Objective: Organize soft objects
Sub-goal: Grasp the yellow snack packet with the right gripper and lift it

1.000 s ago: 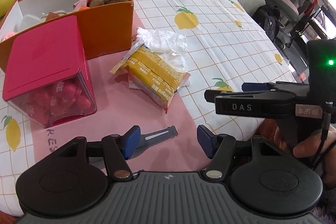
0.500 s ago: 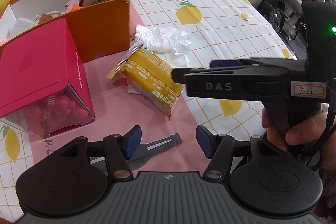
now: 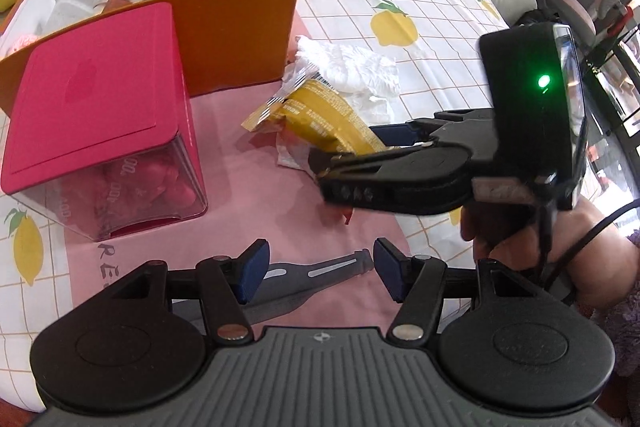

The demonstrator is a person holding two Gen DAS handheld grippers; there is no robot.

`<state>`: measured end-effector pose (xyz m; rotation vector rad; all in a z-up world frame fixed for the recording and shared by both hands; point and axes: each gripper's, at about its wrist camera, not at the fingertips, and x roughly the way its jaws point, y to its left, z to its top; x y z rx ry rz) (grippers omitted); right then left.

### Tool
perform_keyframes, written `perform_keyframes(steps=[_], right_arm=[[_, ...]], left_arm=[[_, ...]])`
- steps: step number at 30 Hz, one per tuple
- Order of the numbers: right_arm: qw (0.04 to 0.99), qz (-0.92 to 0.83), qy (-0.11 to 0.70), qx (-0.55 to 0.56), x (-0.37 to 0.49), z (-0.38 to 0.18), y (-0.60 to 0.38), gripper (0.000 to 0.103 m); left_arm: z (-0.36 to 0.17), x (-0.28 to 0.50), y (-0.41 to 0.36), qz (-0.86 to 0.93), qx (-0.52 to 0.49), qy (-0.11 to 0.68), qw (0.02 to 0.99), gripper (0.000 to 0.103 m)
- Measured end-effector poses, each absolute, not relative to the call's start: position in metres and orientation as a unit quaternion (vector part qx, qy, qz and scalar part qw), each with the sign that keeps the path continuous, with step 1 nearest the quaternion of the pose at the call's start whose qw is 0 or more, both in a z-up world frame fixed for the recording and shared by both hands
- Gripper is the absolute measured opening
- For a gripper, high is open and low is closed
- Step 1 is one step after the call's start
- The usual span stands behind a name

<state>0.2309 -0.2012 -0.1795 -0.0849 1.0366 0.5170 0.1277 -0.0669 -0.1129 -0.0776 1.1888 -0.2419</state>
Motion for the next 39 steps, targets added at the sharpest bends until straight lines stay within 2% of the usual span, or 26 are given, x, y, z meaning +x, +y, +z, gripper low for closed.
perform_keyframes(steps=[5,7,13,15,18,24,26,30,35,39], right_arm=[[0.843,0.240,0.481,-0.027,0.223,-0.169,-0.207,0.044],[0.849,0.235,0.473,-0.020,0.218,-0.159,-0.212,0.042],[0.878,0.179,0.443,0.031,0.197,-0.123,-0.256,0.042],[0.879,0.141,0.454,0.032,0.195,-0.122,-0.273,0.042],[0.870,0.099,0.480,0.057,0.195,-0.135,-0.302,0.042],[0.854,0.075,0.501,0.117,0.193,-0.157,-0.328,0.042],[0.859,0.075,0.491,0.120,0.194,-0.156,-0.328,0.042],[0.853,0.065,0.495,0.153,0.195,-0.164,-0.339,0.043],[0.846,0.065,0.503,0.161,0.200,-0.171,-0.339,0.043],[0.850,0.070,0.499,0.154,0.202,-0.172,-0.335,0.043]], left_arm=[[-0.112,0.127,-0.064,-0.117,-0.044,0.554,0.823,0.070],[-0.111,0.128,-0.065,-0.123,-0.041,0.549,0.826,0.070],[-0.104,0.135,-0.087,-0.161,0.004,0.508,0.846,0.070],[-0.103,0.138,-0.104,-0.183,0.061,0.479,0.856,0.071],[-0.111,0.144,-0.129,-0.219,0.160,0.444,0.854,0.082],[-0.133,0.164,-0.162,-0.253,0.278,0.411,0.831,0.084],[-0.142,0.167,-0.173,-0.270,0.316,0.400,0.817,0.093],[-0.165,0.167,-0.186,-0.293,0.412,0.377,0.776,0.093],[-0.170,0.182,-0.189,-0.307,0.440,0.368,0.759,0.093],[-0.172,0.217,-0.186,-0.300,0.393,0.415,0.764,0.094]])
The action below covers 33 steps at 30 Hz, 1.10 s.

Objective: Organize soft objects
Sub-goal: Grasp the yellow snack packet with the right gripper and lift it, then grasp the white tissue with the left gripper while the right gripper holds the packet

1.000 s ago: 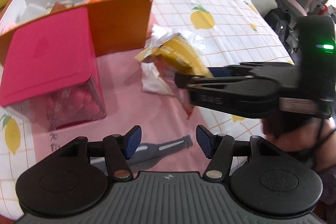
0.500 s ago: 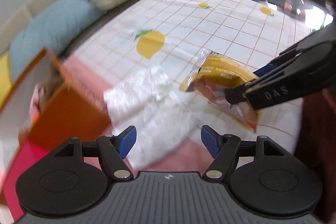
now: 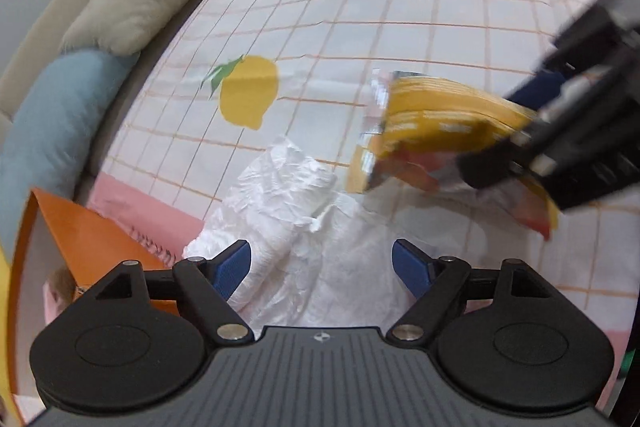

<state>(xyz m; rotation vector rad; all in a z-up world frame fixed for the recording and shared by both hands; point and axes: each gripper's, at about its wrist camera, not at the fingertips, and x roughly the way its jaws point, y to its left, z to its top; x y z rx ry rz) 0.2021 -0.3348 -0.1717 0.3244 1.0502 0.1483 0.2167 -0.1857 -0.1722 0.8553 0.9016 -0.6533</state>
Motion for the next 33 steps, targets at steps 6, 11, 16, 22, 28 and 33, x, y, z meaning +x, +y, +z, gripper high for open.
perform_keyframes(steps=[6,11,16,22,28,33], right_arm=[[0.850,0.072,0.498,0.157,0.202,-0.173,-0.336,0.043],[0.851,0.072,0.500,0.146,0.204,-0.174,-0.333,0.044],[0.851,0.072,0.500,0.146,0.205,-0.174,-0.333,0.044],[0.852,0.072,0.500,0.141,0.204,-0.174,-0.331,0.044],[0.852,0.071,0.499,0.139,0.204,-0.174,-0.331,0.044],[0.854,0.066,0.497,0.142,0.203,-0.172,-0.333,0.043]], left_arm=[[-0.181,0.247,-0.176,-0.289,0.332,0.450,0.777,0.103],[-0.181,0.253,-0.173,-0.286,0.293,0.468,0.783,0.103],[-0.181,0.264,-0.161,-0.285,0.204,0.505,0.789,0.095],[-0.174,0.257,-0.167,-0.278,0.203,0.498,0.796,0.056],[-0.172,0.244,-0.172,-0.247,0.217,0.490,0.808,0.024],[-0.155,0.220,-0.164,-0.232,0.167,0.476,0.832,0.021]])
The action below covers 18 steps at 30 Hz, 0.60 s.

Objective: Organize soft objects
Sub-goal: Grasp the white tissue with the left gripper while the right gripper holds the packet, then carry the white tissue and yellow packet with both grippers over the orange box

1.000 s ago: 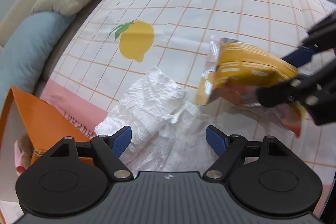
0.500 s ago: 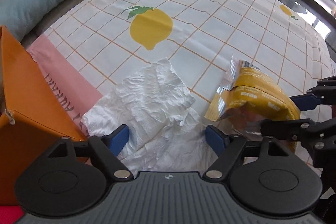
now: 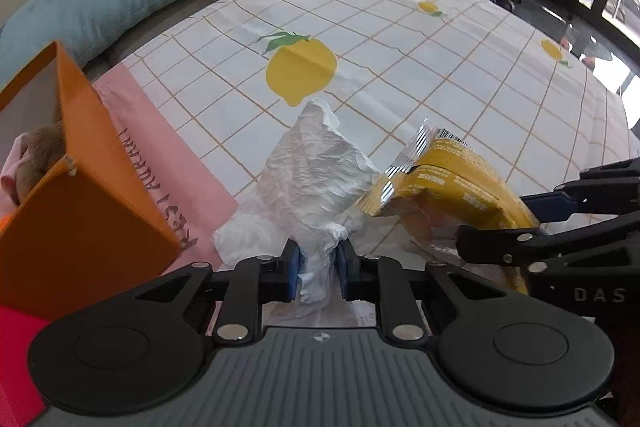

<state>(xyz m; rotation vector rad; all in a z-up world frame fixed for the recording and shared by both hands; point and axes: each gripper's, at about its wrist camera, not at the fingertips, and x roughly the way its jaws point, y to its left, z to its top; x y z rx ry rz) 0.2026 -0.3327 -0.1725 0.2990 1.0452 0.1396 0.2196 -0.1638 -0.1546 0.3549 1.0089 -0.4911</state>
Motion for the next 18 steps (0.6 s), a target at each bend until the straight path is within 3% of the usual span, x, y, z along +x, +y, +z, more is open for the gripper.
perform_keyframes(steps=[18], right_arm=[[0.872,0.089,0.474,0.084,0.172,-0.140,-0.303,0.038]], left_arm=[[-0.077,0.124,-0.088,-0.228,-0.015,0.427,0.875,0.021]])
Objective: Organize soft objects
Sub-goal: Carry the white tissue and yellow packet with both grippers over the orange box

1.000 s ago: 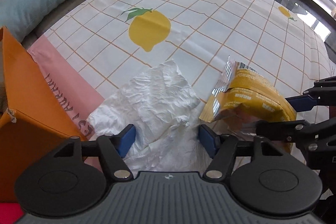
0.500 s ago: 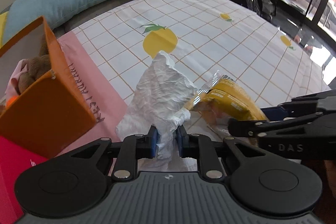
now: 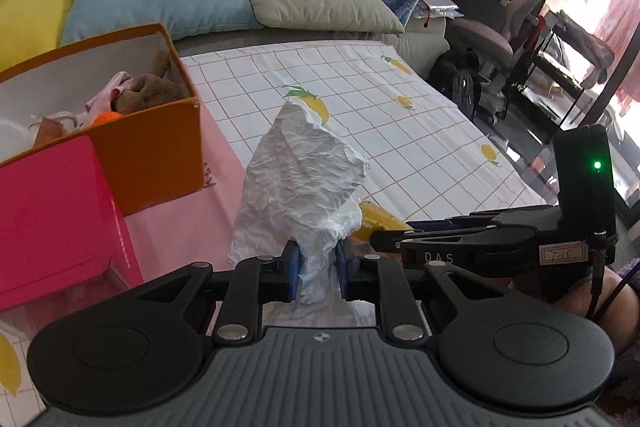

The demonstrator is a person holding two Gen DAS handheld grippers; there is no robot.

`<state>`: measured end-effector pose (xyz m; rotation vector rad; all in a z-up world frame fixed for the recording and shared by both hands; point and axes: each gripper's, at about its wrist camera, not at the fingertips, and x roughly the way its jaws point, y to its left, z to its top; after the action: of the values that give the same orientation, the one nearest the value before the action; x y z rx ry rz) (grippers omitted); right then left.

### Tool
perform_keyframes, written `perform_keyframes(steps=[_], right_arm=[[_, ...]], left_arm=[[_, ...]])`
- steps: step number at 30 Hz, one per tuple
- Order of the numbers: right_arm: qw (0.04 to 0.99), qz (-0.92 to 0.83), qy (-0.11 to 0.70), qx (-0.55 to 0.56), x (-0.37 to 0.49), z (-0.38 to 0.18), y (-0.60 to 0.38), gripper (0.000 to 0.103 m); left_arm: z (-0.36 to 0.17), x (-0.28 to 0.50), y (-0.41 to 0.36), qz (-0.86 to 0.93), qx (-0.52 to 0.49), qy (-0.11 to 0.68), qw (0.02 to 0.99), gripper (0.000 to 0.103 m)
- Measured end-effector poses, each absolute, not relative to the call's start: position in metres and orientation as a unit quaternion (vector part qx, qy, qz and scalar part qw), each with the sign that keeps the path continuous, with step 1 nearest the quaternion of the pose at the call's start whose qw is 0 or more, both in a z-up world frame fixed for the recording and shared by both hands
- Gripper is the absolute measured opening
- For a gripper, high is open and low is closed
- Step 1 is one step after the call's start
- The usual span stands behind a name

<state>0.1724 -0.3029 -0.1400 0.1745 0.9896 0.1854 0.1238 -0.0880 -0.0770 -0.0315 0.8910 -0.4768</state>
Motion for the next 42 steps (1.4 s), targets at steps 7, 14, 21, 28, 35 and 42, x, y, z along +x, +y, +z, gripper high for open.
perform_keyframes(steps=[7,14,21,28,35,42], right_arm=[[0.872,0.117,0.471,0.061,0.146,-0.124,-0.275,0.031],[0.878,0.145,0.454,0.044,0.126,-0.093,-0.246,0.028],[0.895,0.174,0.408,0.032,0.123,-0.048,-0.224,0.026],[0.911,0.196,0.361,0.026,0.143,-0.007,-0.208,0.026],[0.919,0.220,0.325,0.025,0.184,0.016,-0.184,0.026],[0.922,0.242,0.303,0.006,0.231,0.027,-0.146,0.026]], left_arm=[[-0.065,0.103,-0.051,-0.209,-0.061,0.408,0.886,0.021],[-0.053,0.091,-0.017,-0.182,-0.101,0.395,0.895,0.021],[-0.038,0.079,0.013,-0.170,-0.145,0.372,0.901,0.021],[-0.008,0.090,0.039,-0.152,-0.152,0.323,0.922,0.021],[0.016,0.123,0.062,-0.121,-0.135,0.288,0.940,0.021],[0.032,0.167,0.068,-0.090,-0.062,0.260,0.959,0.021]])
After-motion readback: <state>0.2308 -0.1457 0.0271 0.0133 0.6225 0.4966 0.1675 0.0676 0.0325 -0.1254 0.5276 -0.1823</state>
